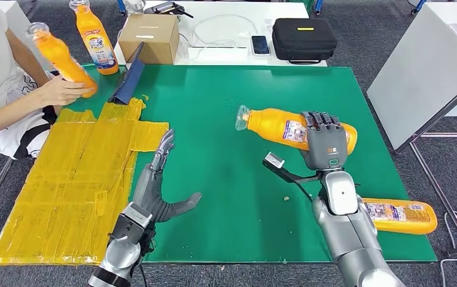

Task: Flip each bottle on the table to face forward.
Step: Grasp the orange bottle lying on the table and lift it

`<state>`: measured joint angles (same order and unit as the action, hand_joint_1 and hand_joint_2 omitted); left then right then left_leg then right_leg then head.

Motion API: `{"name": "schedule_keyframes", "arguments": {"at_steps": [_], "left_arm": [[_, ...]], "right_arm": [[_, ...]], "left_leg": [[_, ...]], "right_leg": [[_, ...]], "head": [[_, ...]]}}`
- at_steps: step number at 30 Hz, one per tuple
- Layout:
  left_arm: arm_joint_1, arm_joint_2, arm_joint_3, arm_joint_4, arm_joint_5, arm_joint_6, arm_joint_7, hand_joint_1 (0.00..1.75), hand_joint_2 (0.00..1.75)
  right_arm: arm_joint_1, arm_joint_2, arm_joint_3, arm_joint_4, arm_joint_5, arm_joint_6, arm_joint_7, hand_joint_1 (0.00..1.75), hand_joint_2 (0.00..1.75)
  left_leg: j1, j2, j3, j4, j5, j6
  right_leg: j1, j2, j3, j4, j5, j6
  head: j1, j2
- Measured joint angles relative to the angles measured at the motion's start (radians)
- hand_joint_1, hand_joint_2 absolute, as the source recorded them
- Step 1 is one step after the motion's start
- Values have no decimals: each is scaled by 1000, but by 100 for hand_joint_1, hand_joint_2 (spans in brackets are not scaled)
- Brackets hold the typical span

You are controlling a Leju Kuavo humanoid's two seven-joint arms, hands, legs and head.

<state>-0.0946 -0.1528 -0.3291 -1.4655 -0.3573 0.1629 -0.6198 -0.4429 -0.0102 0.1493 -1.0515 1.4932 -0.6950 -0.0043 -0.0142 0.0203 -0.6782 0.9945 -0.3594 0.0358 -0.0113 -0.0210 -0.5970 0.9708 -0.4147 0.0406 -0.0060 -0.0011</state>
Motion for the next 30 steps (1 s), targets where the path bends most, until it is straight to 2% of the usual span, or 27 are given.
{"name": "schedule_keyframes", "arguments": {"at_steps": [5,7,14,18,19,30], "left_arm": [[-9,-5,-9,5,4,-8,8,0,175],[-13,-7,-13,8,9,-15,11,0,175],[-19,-9,-17,13,17,-29,14,0,175],[-44,-14,-24,30,29,-52,23,0,175],[-47,-14,-24,33,32,-56,25,0,175],[-66,-16,-24,59,49,-71,29,0,175]], "right_arm": [[79,98,-12,-136,-220,0,-229,173,175],[107,134,-4,-157,-307,0,-278,173,175],[132,165,23,-163,-414,0,-306,172,175],[165,213,98,-139,-658,82,-401,173,175],[167,219,107,-132,-682,97,-413,174,175],[181,257,169,-65,-769,170,-464,172,175]], "left_leg": [[0,2,0,0,0,0],[0,2,0,0,0,0],[0,2,0,0,0,-1],[0,4,0,0,0,-1],[0,4,0,0,0,-1],[0,4,0,0,0,-1]], "right_leg": [[0,1,-1,0,0,0],[0,0,-1,0,0,0],[0,1,-1,0,0,0],[0,1,-1,0,0,0],[0,1,-1,0,0,0],[0,1,-1,0,0,0]], "head": [[0,0],[0,0],[0,0],[0,0],[0,0],[0,0]]}}
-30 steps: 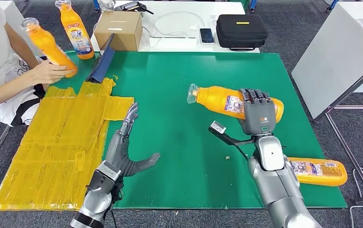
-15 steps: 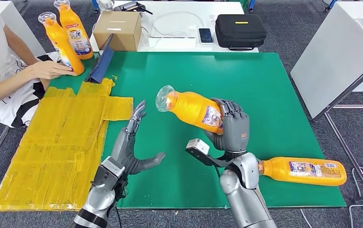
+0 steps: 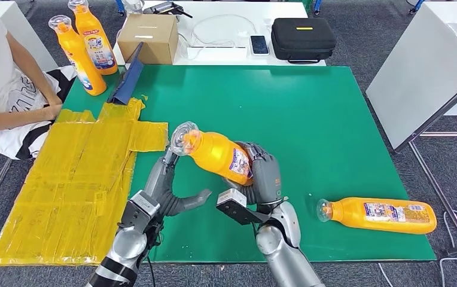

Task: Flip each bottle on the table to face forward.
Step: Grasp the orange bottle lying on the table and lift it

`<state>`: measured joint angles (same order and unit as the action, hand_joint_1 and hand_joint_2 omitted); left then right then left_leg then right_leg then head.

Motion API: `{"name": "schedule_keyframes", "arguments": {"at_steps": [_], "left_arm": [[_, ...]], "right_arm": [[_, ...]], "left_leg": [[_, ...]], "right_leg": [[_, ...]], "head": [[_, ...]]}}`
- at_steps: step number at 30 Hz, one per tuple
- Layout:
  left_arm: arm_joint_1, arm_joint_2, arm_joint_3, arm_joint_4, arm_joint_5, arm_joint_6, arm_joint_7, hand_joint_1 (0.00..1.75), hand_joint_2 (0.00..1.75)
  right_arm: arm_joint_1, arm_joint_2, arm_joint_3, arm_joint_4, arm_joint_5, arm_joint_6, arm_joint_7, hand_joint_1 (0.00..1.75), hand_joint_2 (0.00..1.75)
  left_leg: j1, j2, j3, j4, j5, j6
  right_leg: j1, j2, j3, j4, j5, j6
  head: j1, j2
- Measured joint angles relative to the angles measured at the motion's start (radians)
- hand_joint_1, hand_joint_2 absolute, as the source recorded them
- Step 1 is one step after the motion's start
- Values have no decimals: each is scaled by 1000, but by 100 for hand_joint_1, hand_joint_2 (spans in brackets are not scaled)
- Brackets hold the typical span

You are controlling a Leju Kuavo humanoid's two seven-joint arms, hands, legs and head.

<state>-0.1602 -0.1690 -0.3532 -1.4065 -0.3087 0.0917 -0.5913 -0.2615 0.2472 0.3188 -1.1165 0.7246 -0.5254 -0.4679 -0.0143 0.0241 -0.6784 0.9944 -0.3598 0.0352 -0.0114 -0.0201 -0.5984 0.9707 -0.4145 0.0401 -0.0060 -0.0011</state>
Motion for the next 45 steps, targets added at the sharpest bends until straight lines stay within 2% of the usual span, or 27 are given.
{"name": "schedule_keyframes", "arguments": {"at_steps": [15,23,24,27,28,45], "left_arm": [[-26,-6,-7,35,45,-41,-4,0,175],[-35,-6,-10,43,48,-44,-4,0,175],[-36,-6,-10,44,50,-45,-4,19,175],[-38,-6,-10,48,62,-56,-6,150,175],[-39,-6,-10,50,70,-62,-11,175,175],[-40,-9,-8,51,131,-96,-41,175,175]], "right_arm": [[5,50,101,74,-137,118,-88,175,175],[5,54,118,80,-152,128,-94,174,175],[5,54,118,80,-156,130,-95,174,175],[5,54,121,80,-179,151,-101,174,175],[5,54,122,80,-187,158,-104,175,175],[5,52,128,85,-216,157,-121,175,175]], "left_leg": [[0,0,0,0,0,0],[0,0,0,0,0,0],[0,0,0,0,0,0],[0,0,0,0,0,0],[0,0,0,0,0,0],[0,0,0,0,0,0]], "right_leg": [[0,0,0,0,0,0],[0,0,0,0,0,0],[0,0,0,0,0,0],[0,0,0,0,0,0],[0,0,0,0,0,0],[0,0,0,0,0,0]], "head": [[0,0],[0,0],[0,0],[0,0],[0,0],[0,0]]}}
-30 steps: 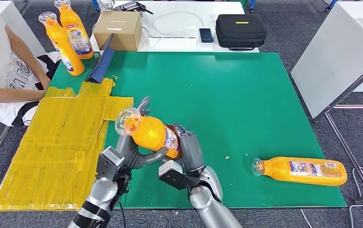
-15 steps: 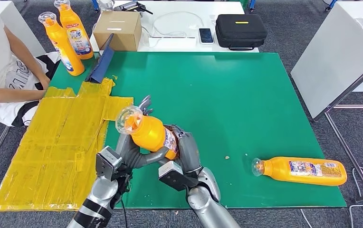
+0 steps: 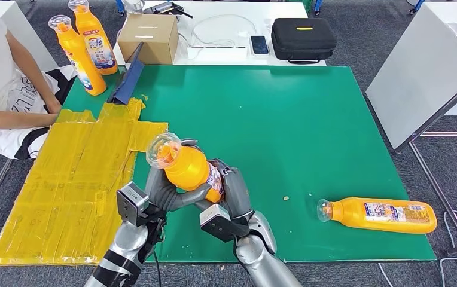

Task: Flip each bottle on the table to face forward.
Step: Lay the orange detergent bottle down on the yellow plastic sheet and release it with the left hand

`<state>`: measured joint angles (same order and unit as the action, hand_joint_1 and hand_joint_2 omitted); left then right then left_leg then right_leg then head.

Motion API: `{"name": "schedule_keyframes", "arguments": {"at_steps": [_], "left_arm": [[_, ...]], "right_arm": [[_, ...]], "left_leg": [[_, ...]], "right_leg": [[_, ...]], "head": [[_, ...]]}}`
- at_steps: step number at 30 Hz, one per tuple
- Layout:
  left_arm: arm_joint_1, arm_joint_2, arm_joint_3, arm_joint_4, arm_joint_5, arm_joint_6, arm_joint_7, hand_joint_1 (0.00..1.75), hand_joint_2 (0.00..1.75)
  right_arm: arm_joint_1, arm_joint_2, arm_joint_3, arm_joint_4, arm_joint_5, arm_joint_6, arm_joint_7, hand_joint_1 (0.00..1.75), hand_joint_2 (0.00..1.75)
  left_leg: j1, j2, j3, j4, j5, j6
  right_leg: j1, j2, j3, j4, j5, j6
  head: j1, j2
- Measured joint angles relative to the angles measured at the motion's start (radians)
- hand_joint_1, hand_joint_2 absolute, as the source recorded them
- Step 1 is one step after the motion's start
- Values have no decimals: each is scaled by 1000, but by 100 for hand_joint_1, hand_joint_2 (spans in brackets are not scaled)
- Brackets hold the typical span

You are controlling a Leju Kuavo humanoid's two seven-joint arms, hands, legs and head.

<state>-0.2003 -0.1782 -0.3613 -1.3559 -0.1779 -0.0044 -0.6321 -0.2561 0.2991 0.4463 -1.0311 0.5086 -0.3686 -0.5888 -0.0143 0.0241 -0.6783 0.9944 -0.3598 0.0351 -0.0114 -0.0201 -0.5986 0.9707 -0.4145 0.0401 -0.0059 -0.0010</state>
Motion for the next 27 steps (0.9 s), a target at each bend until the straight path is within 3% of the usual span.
{"name": "schedule_keyframes", "arguments": {"at_steps": [3,7,8,12,17,21,27], "left_arm": [[0,-2,0,-3,1,-1,-2,175,175],[2,-4,0,-16,-2,18,-9,175,175],[3,-4,0,-21,-7,30,-12,175,175],[3,-7,-7,-44,-33,71,-18,175,175],[-17,-4,0,-54,-137,196,18,175,175],[-84,16,31,-12,-401,425,119,175,175],[-161,71,143,130,-755,671,197,175,175]], "right_arm": [[1,0,0,-1,2,-7,-2,171,175],[12,-5,0,-25,4,-20,-3,99,175],[17,-7,0,-37,4,-24,-3,99,175],[36,-14,-1,-87,4,-33,-3,4,175],[65,-23,-7,-157,-16,-56,-8,0,175],[99,-33,-17,-275,-79,-42,13,0,0],[131,-58,-31,-410,-293,128,96,0,0]], "left_leg": [[0,0,0,0,0,0],[0,0,0,0,0,0],[0,0,0,0,0,0],[0,0,0,0,0,0],[0,0,0,0,0,0],[0,0,0,0,0,0],[0,2,0,0,0,0]], "right_leg": [[0,0,0,0,0,0],[0,0,0,0,0,0],[0,0,0,0,0,0],[0,0,0,0,0,0],[0,0,0,0,0,0],[0,0,0,0,0,0],[0,1,0,0,0,0]], "head": [[0,0],[0,0],[0,0],[0,0],[0,0],[0,0],[0,0]]}}
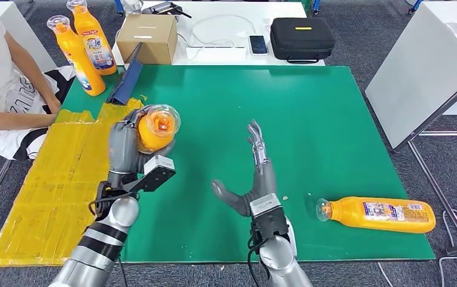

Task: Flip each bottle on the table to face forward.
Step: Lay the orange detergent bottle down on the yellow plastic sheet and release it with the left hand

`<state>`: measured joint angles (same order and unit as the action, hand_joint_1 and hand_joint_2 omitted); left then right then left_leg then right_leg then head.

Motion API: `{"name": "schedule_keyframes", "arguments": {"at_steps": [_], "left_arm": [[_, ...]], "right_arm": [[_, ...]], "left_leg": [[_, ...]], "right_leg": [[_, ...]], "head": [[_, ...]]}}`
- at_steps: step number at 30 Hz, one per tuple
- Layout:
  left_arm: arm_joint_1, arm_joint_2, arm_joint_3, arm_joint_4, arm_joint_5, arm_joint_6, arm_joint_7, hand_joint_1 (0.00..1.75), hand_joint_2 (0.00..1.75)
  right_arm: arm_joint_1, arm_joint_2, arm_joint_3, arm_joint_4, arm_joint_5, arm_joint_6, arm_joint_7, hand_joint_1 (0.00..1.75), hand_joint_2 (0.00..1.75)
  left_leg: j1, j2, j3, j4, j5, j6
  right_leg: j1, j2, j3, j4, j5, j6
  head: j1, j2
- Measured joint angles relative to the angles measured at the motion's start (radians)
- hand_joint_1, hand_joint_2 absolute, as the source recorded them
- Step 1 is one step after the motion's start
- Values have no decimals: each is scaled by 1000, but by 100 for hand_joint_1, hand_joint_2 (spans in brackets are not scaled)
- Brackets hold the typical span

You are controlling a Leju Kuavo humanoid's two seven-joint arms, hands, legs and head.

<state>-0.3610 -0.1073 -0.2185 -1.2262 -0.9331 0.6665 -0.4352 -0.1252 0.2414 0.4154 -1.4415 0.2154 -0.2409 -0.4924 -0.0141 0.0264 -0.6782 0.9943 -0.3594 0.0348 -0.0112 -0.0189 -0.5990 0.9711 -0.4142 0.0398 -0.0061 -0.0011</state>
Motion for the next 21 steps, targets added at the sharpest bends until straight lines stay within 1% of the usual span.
{"name": "schedule_keyframes", "arguments": {"at_steps": [1,3,5,7,9,11,12,14,16,18,21], "left_arm": [[-3,6,32,18,-69,16,3,175,175],[-6,10,98,43,-164,25,8,175,175],[-10,11,155,62,-213,27,5,175,175],[-16,8,206,76,-264,29,-14,175,175],[-18,2,255,83,-352,31,-29,175,175],[-14,0,286,82,-477,31,-7,175,175],[-9,4,291,80,-533,32,22,175,175],[4,19,276,77,-590,32,98,175,175],[14,36,251,78,-593,32,145,175,175],[19,51,231,83,-583,32,154,175,175],[25,66,210,95,-580,32,142,175,175]], "right_arm": [[3,-5,-3,-12,-27,18,1,0,0],[6,-14,-8,-31,-50,30,-2,0,87],[10,-21,-11,-47,-56,29,-6,0,175],[14,-28,-15,-63,-56,20,-9,0,175],[16,-36,-17,-78,-51,7,-12,0,175],[15,-47,-18,-89,-48,-4,-16,0,175],[15,-53,-18,-94,-46,-11,-20,0,175],[13,-64,-18,-101,-41,-24,-32,0,175],[11,-73,-19,-108,-38,-36,-39,0,175],[8,-83,-17,-112,-37,-45,-41,0,175],[1,-94,-12,-116,-36,-50,-41,0,175]], "left_leg": [[0,0,0,0,0,0],[0,0,0,0,0,0],[0,0,0,0,0,0],[0,0,-1,0,0,0],[0,0,-1,0,0,0],[0,0,-1,0,0,0],[0,0,-1,0,0,0],[0,0,-1,0,0,0],[0,0,-1,0,0,0],[0,-1,-1,0,0,0],[0,-1,-1,0,0,0]], "right_leg": [[0,0,0,0,0,0],[0,0,-1,0,0,0],[0,0,-1,0,0,0],[0,0,-1,0,0,0],[0,0,-1,0,0,0],[0,0,-1,0,0,0],[0,0,-1,0,0,0],[0,0,-1,0,0,0],[0,0,-1,0,0,0],[0,0,-1,0,0,0],[0,0,-1,0,0,0]], "head": [[0,0],[0,0],[0,0],[0,0],[0,0],[0,0],[0,0],[0,0],[0,0],[0,0],[0,0]]}}
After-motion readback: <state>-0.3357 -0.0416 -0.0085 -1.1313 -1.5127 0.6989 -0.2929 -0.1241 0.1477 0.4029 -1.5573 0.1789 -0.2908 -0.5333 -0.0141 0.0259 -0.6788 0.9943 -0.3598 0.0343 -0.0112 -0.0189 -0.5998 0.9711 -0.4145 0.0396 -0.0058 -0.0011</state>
